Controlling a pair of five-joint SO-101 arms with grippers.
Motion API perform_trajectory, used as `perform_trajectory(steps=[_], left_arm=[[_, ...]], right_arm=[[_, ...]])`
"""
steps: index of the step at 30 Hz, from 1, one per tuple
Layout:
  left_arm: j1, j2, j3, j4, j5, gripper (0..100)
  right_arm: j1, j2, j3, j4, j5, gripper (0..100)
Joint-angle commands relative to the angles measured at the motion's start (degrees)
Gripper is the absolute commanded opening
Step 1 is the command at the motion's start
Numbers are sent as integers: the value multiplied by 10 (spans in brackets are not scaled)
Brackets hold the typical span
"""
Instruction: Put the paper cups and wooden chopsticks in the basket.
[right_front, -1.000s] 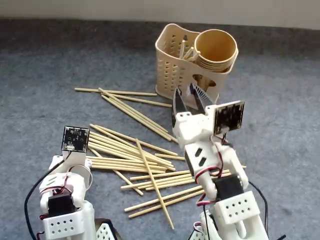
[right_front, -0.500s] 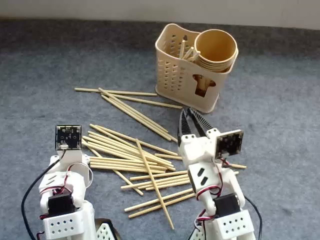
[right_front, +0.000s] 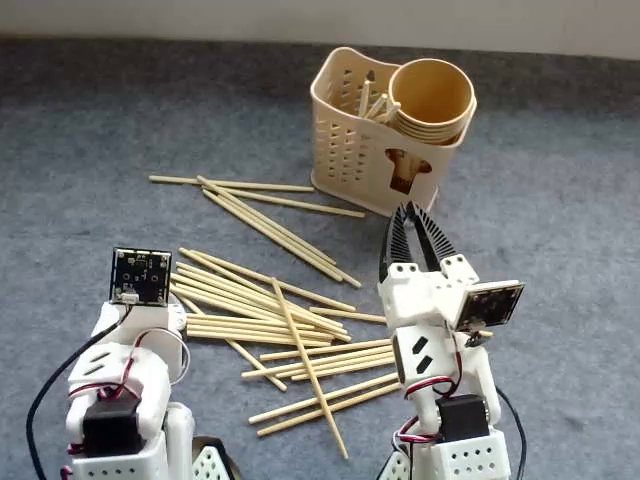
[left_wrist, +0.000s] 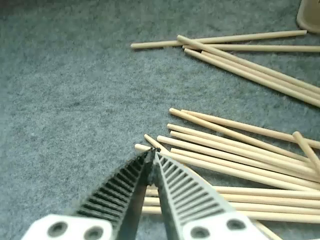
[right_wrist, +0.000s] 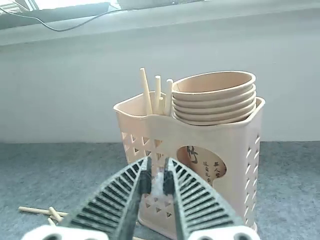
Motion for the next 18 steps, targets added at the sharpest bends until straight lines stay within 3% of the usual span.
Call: perform_trajectory(steps=[1,12,18], left_arm=[[29,7,-60,1,6,8],[95,23,-118,2,38,8],[176,205,-186,-2,88,8]], right_arm=[[6,-7,36,-2,5,51],[6,-7,36,-2,5,51],[6,-7,36,-2,5,51]])
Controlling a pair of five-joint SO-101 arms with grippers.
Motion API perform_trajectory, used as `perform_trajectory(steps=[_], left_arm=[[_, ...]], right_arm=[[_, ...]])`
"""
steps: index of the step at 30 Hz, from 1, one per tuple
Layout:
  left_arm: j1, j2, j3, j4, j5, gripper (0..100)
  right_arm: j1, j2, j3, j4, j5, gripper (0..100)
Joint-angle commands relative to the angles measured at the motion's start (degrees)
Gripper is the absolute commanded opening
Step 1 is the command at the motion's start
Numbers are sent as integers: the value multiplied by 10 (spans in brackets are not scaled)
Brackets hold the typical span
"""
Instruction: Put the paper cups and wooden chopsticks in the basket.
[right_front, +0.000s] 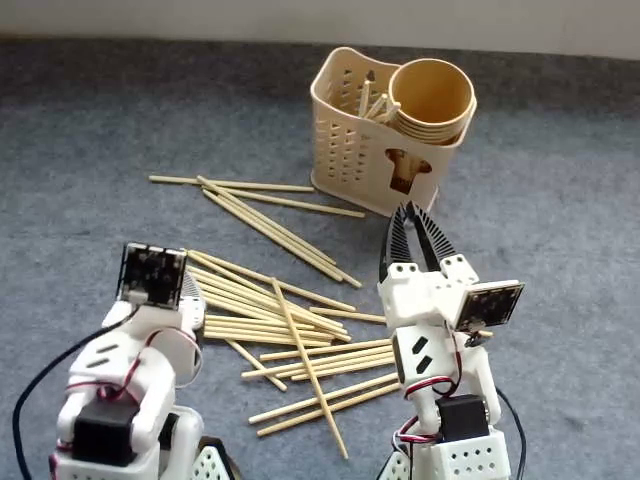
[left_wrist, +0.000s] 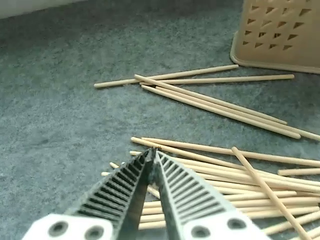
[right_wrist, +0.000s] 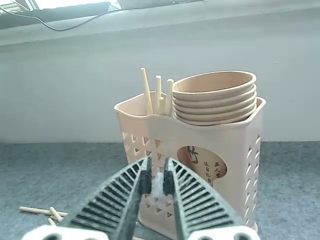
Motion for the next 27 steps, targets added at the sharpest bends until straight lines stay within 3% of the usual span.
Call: perform_trajectory(steps=[1,10,20,27], left_arm=[[72,161,-80,-2,56,8],[138,430,-141,-91,221,129],[190,625,-164,-182,296,128],[208,694,-164,-236,301,130]], right_arm=[[6,-7,36,-2,7,51],[6,-7,36,-2,10,51],[6,-7,35,-2,10,52],[6,-7,34,-2,10,52]])
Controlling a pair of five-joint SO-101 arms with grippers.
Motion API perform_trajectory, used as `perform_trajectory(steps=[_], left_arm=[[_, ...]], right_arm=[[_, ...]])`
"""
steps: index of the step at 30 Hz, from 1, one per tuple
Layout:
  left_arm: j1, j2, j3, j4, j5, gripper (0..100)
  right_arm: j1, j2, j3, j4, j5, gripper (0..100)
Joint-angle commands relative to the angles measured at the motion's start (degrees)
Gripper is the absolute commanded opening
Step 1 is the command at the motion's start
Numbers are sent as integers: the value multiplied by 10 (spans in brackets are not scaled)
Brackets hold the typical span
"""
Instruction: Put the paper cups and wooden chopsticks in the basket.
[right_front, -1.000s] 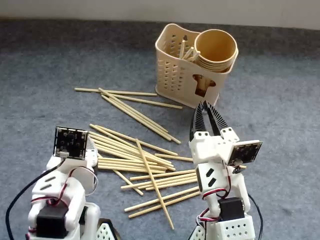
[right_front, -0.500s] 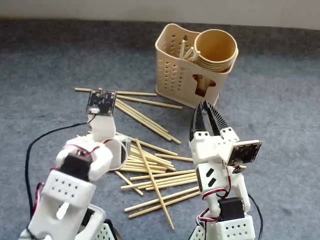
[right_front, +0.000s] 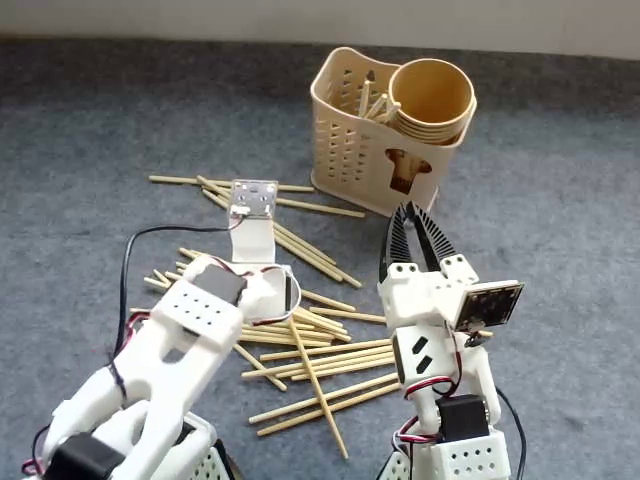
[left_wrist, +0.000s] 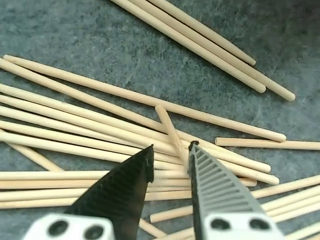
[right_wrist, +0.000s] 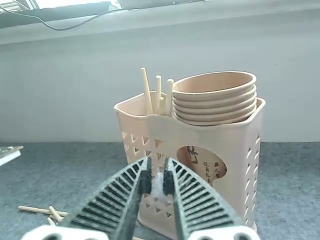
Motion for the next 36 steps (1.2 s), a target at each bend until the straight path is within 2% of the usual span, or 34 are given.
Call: perform_trajectory(steps=[1,7,13,18,20,30,36], left_arm=[[13,27,-29,-39,6,130],[30,80,-32,-87,6,130],[37,152,-77,-86,6,128],[36,196,-103,-86,3,9],[36,200,-104,-86,3,11],[35,99,-94,-18,3,5],[13,-2,-66,-13,2,5]], right_arm=[[6,-7,34,-2,6,52],[6,-7,33,-2,6,52],[6,-7,33,-2,6,52],[6,-7,33,-2,6,52],[6,-7,33,-2,6,52],[6,-7,31,-2,6,52],[6,-7,31,-2,6,52]])
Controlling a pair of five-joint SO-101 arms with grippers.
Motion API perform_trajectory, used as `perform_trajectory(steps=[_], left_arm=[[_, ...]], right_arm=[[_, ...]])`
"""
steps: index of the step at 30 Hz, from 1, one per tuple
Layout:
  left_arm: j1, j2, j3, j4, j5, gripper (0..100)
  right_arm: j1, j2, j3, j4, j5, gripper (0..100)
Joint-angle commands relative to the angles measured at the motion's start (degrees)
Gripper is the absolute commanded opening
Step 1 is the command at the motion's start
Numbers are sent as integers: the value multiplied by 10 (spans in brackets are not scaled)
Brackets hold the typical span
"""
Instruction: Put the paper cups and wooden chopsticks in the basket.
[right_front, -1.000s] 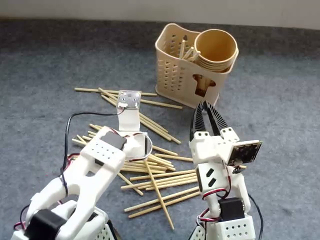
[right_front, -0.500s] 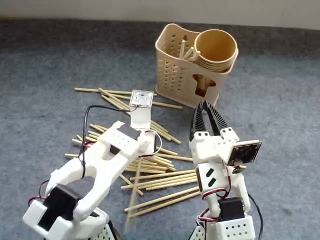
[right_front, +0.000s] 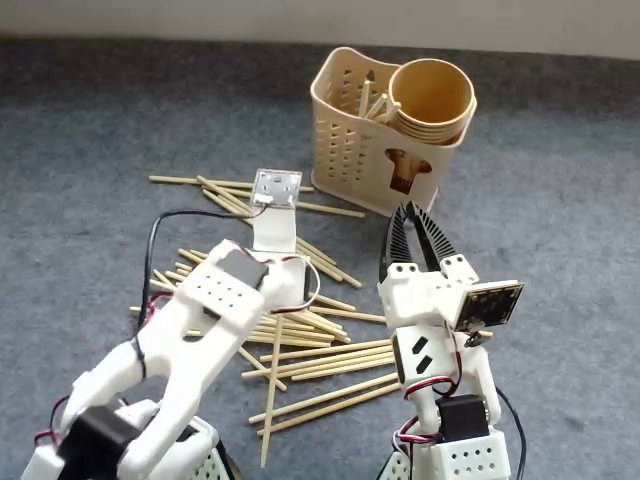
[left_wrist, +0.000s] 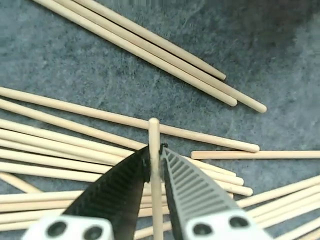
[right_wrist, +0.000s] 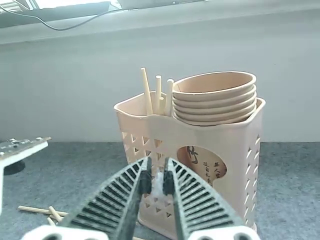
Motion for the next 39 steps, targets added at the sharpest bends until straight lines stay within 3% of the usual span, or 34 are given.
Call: perform_trajectory(steps=[1,9,24,30,39], left_arm=[[-29,-93,4,4,-2,5],[-139,-214,-22,16,-2,5],[-145,-248,-295,37,-30,5],[-142,-248,-333,-107,-26,5],[-138,-234,-246,-486,-55,5]], right_arm=[[6,-7,31,-2,6,52],[6,-7,33,-2,6,52],[6,-7,35,-2,6,52],[6,-7,36,-2,40,52],[3,-7,50,-2,62,52]])
